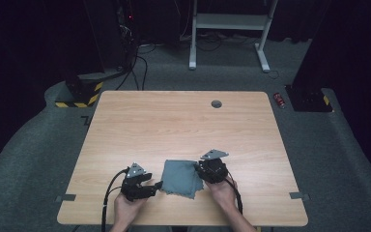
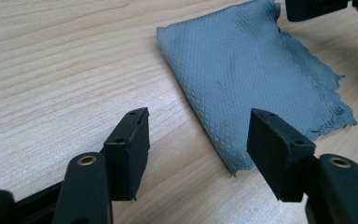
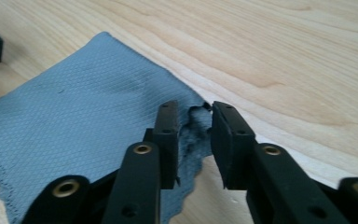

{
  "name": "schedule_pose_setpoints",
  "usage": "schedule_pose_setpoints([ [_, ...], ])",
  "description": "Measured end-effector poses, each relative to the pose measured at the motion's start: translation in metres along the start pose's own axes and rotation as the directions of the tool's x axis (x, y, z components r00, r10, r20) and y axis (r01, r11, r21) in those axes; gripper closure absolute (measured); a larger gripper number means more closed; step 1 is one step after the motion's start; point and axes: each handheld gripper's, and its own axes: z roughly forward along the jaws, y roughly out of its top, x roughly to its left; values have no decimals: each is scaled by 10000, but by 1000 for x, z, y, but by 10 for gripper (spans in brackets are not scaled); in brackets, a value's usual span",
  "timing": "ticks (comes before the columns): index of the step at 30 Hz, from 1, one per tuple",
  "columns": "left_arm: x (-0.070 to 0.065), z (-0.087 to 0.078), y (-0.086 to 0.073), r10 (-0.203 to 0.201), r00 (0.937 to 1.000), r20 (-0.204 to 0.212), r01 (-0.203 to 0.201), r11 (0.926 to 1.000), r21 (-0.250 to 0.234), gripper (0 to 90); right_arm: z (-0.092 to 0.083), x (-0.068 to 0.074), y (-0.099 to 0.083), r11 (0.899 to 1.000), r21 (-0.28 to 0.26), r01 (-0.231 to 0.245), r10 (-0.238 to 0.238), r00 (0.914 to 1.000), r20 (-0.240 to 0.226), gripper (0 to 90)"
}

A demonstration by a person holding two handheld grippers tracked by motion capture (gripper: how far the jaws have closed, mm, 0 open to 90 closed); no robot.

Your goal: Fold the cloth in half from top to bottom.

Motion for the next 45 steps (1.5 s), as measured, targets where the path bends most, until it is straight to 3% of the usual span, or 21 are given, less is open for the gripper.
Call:
schedule_pose_setpoints([
  [5, -3, 3, 0, 80, 10000, 15, -80, 10000, 53, 393, 13, 4, 0, 9993, 355, -152, 148, 9998, 112, 676],
  [8, -3, 3, 0, 106, 9999, -2, -106, 9999, 61, 393, 18, 5, 1, 9988, 480, 63, -78, 9995, 312, 871],
  [9, -3, 3, 0, 95, 10000, -3, -95, 9999, 41, 393, 18, 4, 1, 9988, 450, 190, -204, 9993, 311, 885],
  [13, -4, 3, 1, 139, 9999, 19, -139, 9999, 26, 393, 13, 4, 7, 9986, 239, 470, -480, 9979, 426, 892],
  [18, -6, 4, 4, 171, 9998, 94, -172, 9998, 47, 395, 15, 0, 17, 9973, 408, 617, -638, 9965, 532, 892],
  [23, -8, 6, 4, 256, 9993, 274, -259, 9996, 143, 417, 28, -6, 23, 9958, 827, 398, -447, 9973, 590, 874],
  [25, -10, 7, 4, 373, 9985, 397, -382, 9990, 211, 441, 31, -9, 22, 9952, 907, 359, -422, 9967, 689, 831],
  [29, -15, 9, 3, 575, 9971, 506, -593, 9976, 351, 478, 19, -9, 18, 9986, 525, 120, -135, 9995, 285, 772],
  [33, -15, 12, 2, 603, 9967, 546, -627, 9971, 426, 521, 7, 2, 9, 9973, 586, 444, -443, 9990, -16, 739],
  [36, -14, 13, 3, 406, 9973, 606, -434, 9980, 455, 590, 11, 2, 4, 9968, 796, 119, -122, 9999, 33, 704],
  [40, -14, 13, 4, 446, 9967, 683, -489, 9969, 622, 703, 17, 1, 3, 9949, 1007, -110, 100, 9999, 100, 763],
  [42, -16, 14, 6, 560, 9963, 648, -608, 9954, 744, 745, 17, 5, 4, 9941, 1079, 137, -154, 9998, 150, 853],
  [43, -17, 15, 7, 632, 9961, 614, -678, 9948, 761, 758, 18, 7, 5, 9937, 1052, 387, -413, 9989, 224, 867],
  [45, -19, 15, 8, 721, 9954, 631, -769, 9941, 768, 788, 18, 10, 6, 9932, 1070, 449, -487, 9983, 329, 874],
])
